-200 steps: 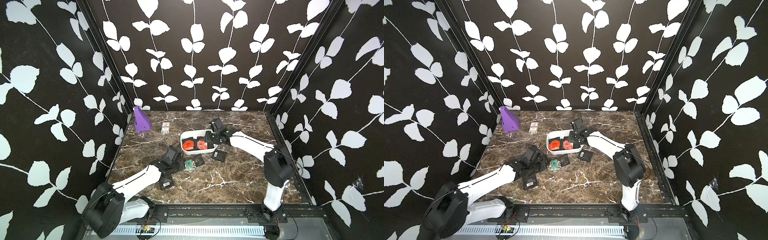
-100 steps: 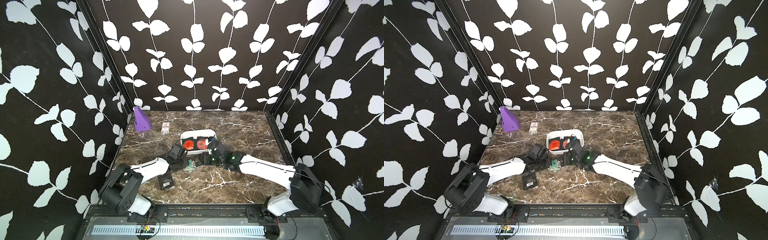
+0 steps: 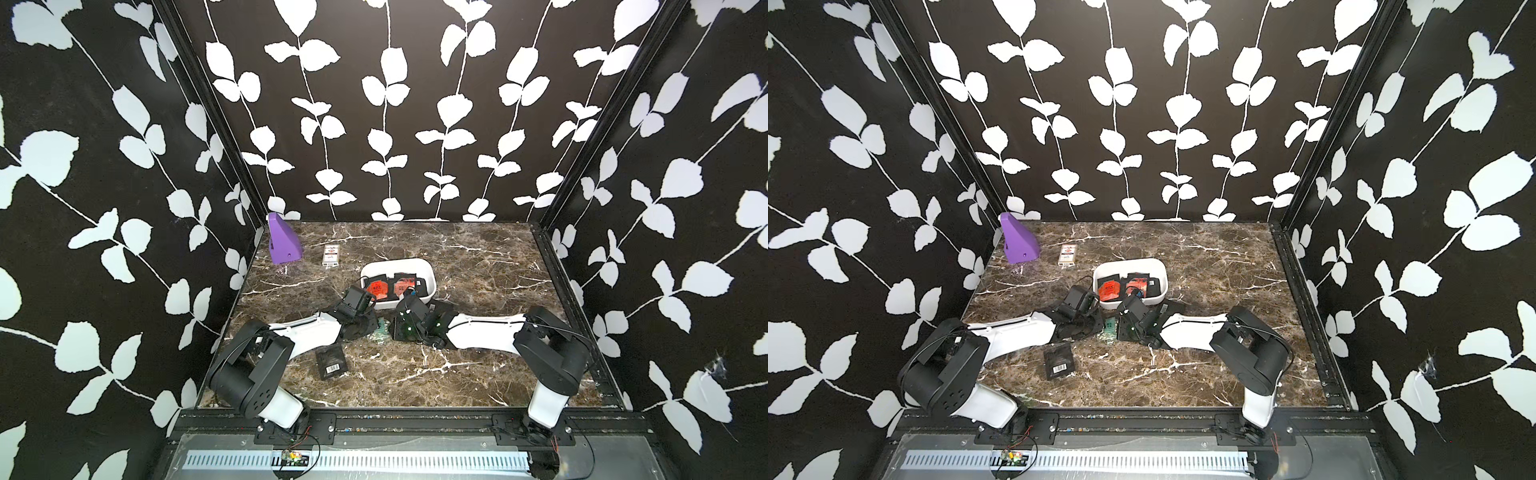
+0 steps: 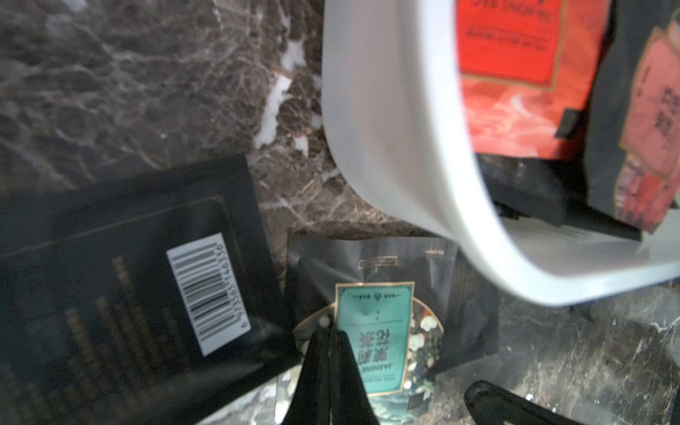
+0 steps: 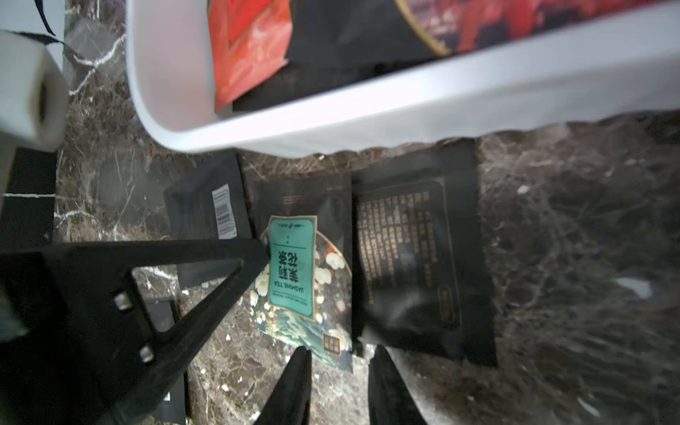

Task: Put the tea bags into the storage box
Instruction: Pick up the tea bag from the center of the board.

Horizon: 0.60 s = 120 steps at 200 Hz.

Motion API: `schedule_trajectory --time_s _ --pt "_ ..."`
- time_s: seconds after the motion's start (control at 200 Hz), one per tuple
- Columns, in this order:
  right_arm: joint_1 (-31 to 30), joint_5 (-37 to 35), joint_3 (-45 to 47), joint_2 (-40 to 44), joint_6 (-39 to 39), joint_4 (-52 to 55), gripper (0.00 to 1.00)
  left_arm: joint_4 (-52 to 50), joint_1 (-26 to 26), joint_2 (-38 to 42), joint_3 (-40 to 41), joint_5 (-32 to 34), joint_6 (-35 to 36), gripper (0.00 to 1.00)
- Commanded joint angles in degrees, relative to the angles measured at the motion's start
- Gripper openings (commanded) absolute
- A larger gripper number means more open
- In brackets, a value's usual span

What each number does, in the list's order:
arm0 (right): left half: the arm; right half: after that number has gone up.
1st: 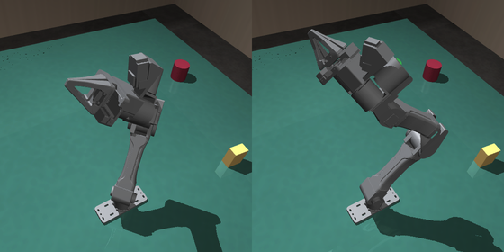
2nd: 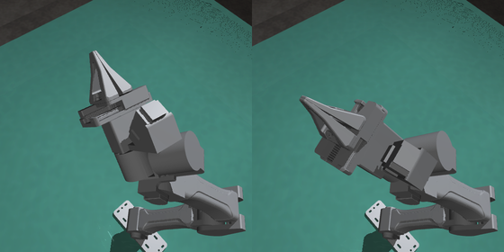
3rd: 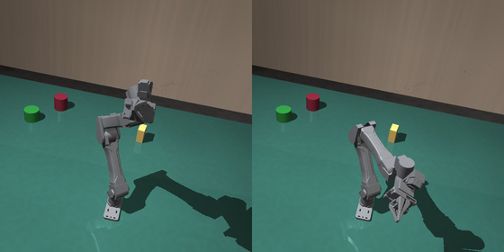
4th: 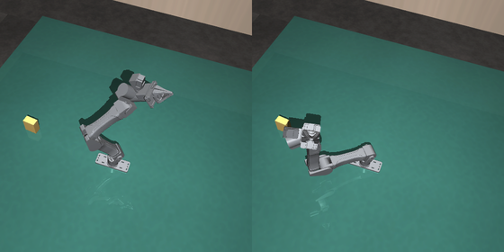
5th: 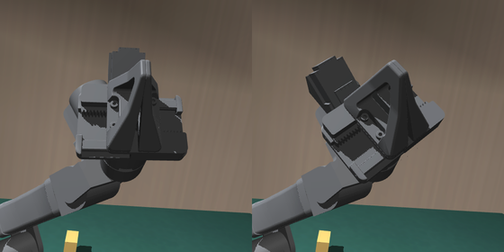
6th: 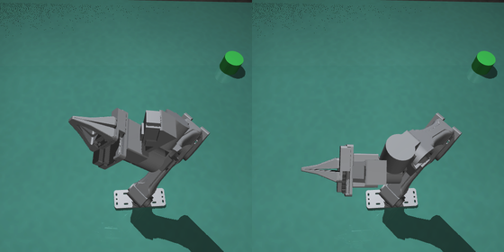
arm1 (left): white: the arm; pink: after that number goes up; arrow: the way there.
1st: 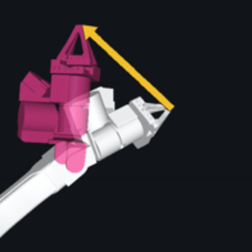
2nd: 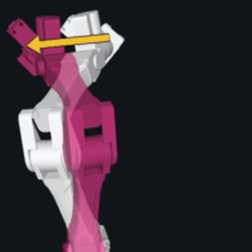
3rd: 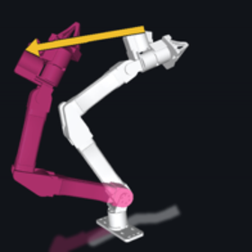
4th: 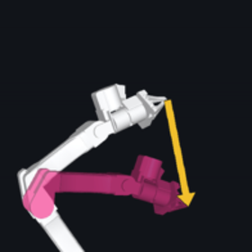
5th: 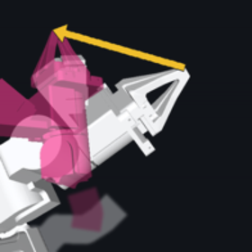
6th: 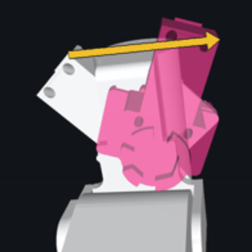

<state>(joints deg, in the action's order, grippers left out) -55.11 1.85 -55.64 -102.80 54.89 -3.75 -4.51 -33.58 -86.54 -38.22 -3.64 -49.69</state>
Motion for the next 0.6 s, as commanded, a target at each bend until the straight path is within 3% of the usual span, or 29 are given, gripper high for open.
schedule_trajectory --time_s 0.0,0.595 --pt "-0.26 -2.40 -1.79 -1.05 0.69 -1.62 0.29 0.34 0.36 -0.46 -0.39 0.12 -0.05 0.00" --pt "-0.03 -0.93 -3.16 -5.21 2.76 -3.94 0.28 0.65 0.41 1.18 4.43 -0.27 -1.17 0.00"
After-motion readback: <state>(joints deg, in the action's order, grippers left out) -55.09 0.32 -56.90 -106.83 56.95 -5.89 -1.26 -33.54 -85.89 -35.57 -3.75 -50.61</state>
